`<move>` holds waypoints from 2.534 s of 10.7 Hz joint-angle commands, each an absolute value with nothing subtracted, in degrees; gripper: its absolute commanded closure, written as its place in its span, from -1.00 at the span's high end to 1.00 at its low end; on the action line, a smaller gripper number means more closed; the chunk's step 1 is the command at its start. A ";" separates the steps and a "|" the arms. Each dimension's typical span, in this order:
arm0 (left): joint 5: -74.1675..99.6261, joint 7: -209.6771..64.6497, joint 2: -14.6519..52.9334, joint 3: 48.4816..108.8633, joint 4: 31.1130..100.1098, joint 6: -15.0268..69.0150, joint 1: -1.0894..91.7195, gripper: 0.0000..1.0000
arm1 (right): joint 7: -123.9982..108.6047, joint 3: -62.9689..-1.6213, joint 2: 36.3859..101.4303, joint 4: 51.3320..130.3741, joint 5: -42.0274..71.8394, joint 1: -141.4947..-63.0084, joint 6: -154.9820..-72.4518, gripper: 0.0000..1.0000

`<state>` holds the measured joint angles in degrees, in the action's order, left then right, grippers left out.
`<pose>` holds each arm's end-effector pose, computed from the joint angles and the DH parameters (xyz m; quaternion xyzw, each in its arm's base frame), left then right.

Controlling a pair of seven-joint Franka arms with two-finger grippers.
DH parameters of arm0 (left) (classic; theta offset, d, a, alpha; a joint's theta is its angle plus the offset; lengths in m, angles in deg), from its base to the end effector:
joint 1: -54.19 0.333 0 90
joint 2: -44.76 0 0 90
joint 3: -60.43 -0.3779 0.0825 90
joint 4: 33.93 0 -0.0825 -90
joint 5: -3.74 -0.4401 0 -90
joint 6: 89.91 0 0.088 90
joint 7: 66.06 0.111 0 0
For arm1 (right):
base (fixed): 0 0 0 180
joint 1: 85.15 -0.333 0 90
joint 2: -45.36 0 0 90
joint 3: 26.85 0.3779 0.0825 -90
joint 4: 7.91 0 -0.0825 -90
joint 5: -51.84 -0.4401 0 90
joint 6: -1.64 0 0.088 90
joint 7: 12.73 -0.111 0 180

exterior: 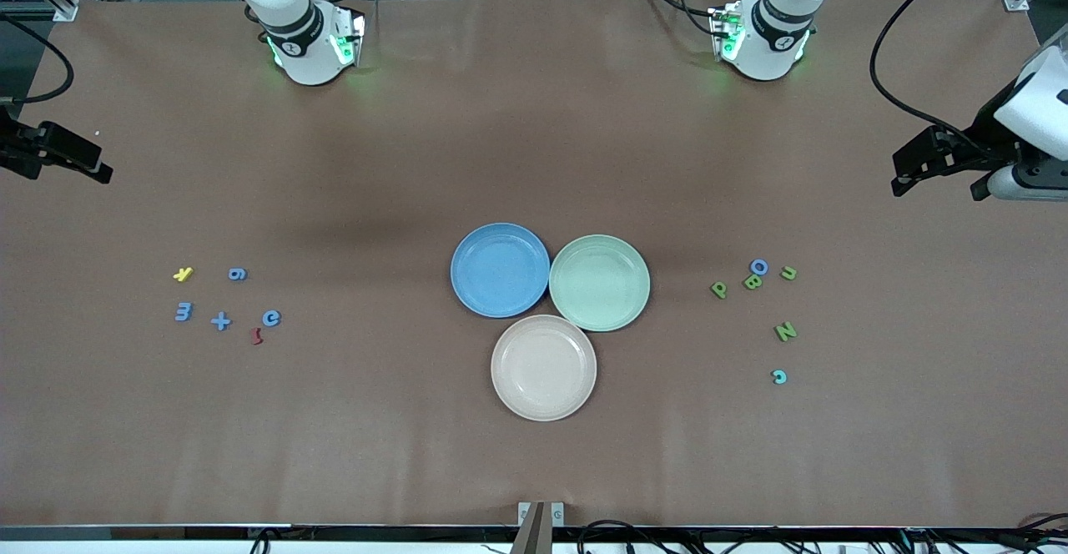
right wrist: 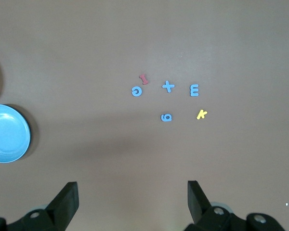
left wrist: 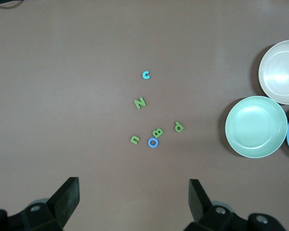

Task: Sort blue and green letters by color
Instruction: 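Reach the right gripper to the blue c while the left gripper reaches green P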

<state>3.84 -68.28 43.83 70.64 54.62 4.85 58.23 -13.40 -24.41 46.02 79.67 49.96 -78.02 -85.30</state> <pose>0.6222 -0.0664 0.6937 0.9983 -0.0343 0.0459 0.0057 0.6079 -0.0462 0.6930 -0.9987 0.0461 0.0107 0.0170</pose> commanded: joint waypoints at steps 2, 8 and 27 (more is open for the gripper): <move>4.53 -68.79 44.94 70.72 54.76 4.40 58.58 1.00 | -12.64 -23.77 45.97 78.76 50.43 -76.98 -84.49 1.00; 4.62 -68.52 38.36 70.81 58.43 9.12 58.32 1.00 | -11.94 -23.68 46.06 78.84 50.52 -77.07 -84.49 1.00; -4.86 -68.79 17.87 71.33 81.03 54.41 49.88 0.58 | -6.14 -23.24 69.86 78.84 47.89 -78.81 -95.72 1.00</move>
<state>-1.12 -68.45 18.05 71.19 79.81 52.79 49.87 -5.74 -23.40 66.03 80.02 48.59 -75.60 -92.67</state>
